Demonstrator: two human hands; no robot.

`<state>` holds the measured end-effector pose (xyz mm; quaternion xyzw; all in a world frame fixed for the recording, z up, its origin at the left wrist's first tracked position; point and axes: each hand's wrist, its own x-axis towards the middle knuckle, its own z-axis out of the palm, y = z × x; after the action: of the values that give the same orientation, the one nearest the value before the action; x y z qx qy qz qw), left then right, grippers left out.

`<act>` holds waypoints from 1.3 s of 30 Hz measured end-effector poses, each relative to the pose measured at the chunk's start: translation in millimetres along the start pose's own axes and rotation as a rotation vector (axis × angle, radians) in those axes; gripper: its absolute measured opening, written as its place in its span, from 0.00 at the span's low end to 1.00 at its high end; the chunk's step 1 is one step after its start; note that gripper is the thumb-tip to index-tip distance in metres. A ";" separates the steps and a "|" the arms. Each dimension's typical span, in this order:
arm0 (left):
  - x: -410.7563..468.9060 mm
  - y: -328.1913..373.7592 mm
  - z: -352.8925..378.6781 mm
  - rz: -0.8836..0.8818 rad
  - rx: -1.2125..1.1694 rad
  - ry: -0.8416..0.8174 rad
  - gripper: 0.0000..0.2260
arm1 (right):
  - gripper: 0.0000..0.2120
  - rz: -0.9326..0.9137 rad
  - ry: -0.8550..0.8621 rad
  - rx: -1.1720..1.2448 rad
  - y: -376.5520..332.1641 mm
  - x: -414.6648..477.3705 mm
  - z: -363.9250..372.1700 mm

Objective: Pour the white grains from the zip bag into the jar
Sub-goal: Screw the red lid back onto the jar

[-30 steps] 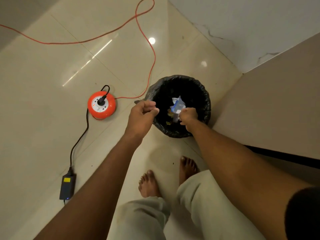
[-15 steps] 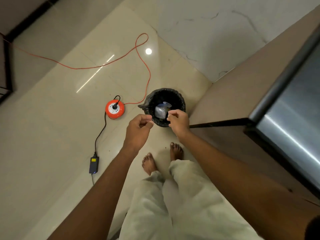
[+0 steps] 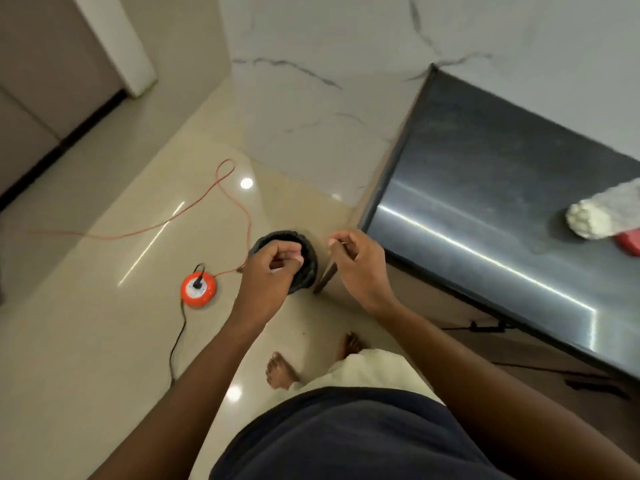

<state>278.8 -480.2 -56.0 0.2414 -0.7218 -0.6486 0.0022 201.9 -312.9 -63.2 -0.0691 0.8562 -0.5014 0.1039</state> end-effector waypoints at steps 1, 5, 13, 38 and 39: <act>2.9 6.5 11.2 0.012 -0.005 -0.038 0.08 | 0.05 -0.035 0.056 -0.032 2.8 -2.3 -19.0; 13.2 31.8 66.7 0.088 0.012 -0.173 0.07 | 0.04 -0.064 0.246 -0.075 24.5 -13.5 -95.6; 16.3 76.9 224.5 0.263 0.101 -0.436 0.08 | 0.04 0.035 0.599 -0.148 86.6 -38.2 -254.3; 69.4 158.1 567.5 0.379 0.458 -0.470 0.58 | 0.39 0.346 -0.182 -0.929 250.0 93.6 -566.6; 70.4 158.4 570.8 0.395 0.440 -0.464 0.55 | 0.38 0.353 -0.179 -0.936 251.3 95.8 -567.0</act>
<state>-18.7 35.6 -19.9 -0.0611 -0.8579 -0.5024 -0.0884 -34.7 267.0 -23.3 -0.0052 0.9755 -0.0309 0.2180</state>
